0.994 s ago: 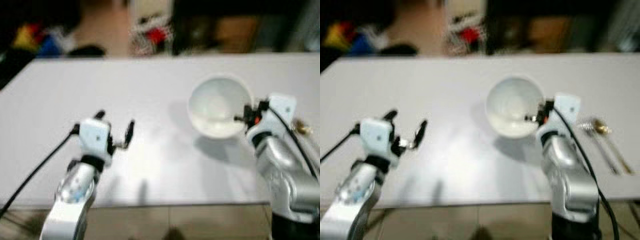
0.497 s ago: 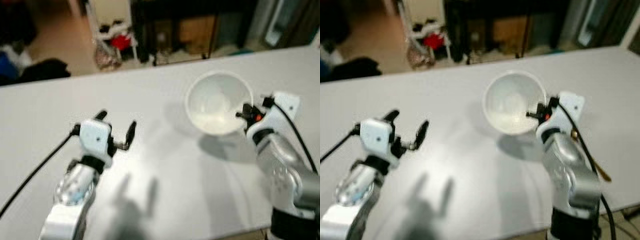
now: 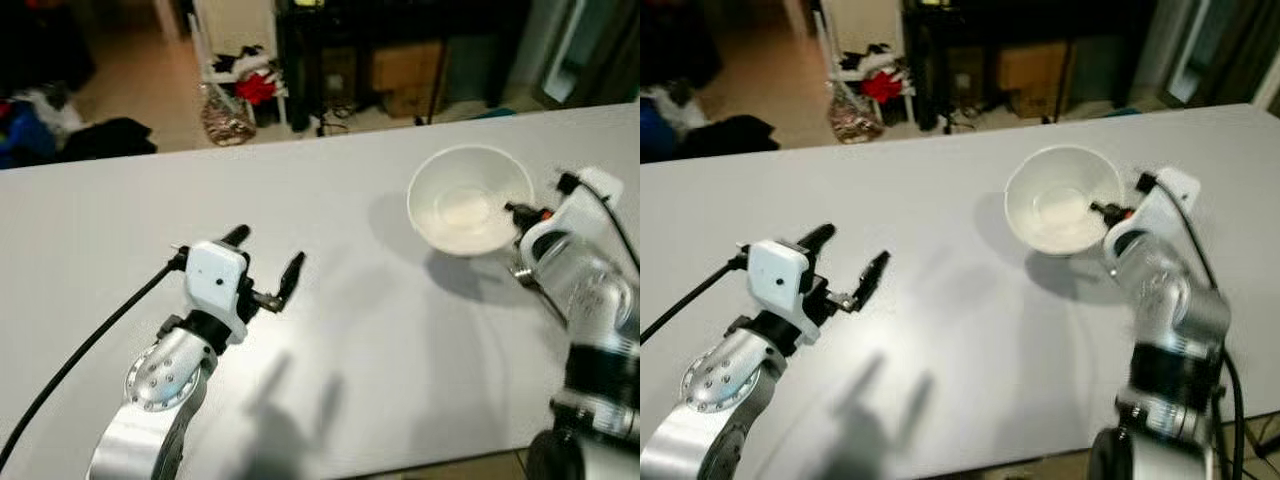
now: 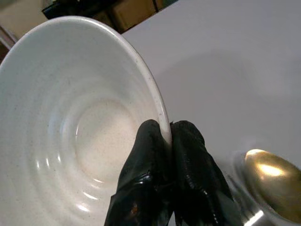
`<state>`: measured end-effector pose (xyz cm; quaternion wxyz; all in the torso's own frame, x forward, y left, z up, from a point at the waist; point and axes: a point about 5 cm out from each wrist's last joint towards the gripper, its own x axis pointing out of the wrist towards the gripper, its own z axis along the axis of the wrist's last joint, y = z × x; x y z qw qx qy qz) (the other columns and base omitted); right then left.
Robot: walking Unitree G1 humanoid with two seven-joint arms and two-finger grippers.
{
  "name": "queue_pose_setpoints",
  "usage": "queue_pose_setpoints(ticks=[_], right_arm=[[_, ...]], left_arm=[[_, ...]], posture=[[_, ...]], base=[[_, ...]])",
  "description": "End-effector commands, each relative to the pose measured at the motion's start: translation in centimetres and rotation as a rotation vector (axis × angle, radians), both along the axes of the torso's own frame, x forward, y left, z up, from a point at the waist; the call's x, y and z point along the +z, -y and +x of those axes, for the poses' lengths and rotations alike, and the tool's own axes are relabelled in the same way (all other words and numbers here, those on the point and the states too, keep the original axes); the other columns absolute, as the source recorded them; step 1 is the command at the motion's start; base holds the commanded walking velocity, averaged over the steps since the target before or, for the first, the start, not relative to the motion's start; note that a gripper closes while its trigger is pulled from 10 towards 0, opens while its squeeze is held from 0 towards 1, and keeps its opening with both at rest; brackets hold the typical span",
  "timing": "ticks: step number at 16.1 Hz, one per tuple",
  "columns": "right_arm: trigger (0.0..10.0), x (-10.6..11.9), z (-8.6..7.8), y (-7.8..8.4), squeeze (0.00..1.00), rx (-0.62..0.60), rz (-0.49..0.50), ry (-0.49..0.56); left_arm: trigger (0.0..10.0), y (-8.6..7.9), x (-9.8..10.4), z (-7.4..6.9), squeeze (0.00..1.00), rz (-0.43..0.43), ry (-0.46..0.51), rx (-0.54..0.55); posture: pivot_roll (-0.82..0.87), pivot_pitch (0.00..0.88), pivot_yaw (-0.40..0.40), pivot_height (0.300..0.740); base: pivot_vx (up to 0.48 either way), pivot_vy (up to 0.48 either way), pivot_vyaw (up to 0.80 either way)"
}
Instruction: Setting the table
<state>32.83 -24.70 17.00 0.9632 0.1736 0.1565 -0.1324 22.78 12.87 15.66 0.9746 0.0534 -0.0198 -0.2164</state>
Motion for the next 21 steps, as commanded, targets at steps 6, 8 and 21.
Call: queue_pose_setpoints(ticks=[6,8,21], right_arm=[[10.0,1.1,4.0,3.0,0.0,-0.046,0.142,0.043],[10.0,0.5,4.5,3.3,0.0,-0.051,0.185,0.03],[10.0,2.6,5.9,4.4,0.0,-0.19,0.279,0.028]], left_arm=[[10.0,0.3,1.4,0.7,0.08,0.033,0.032,-0.109],[10.0,0.5,1.7,0.6,0.08,0.037,0.027,-0.153],[10.0,1.5,3.3,-2.1,0.07,0.011,-0.086,-0.407]], posture=[[-0.1,0.029,0.09,0.74],[-0.08,0.042,0.099,0.74],[0.0,0.144,0.119,0.74]], base=[[0.0,0.0,0.0],[0.0,0.0,0.0],[0.0,0.0,0.0]])
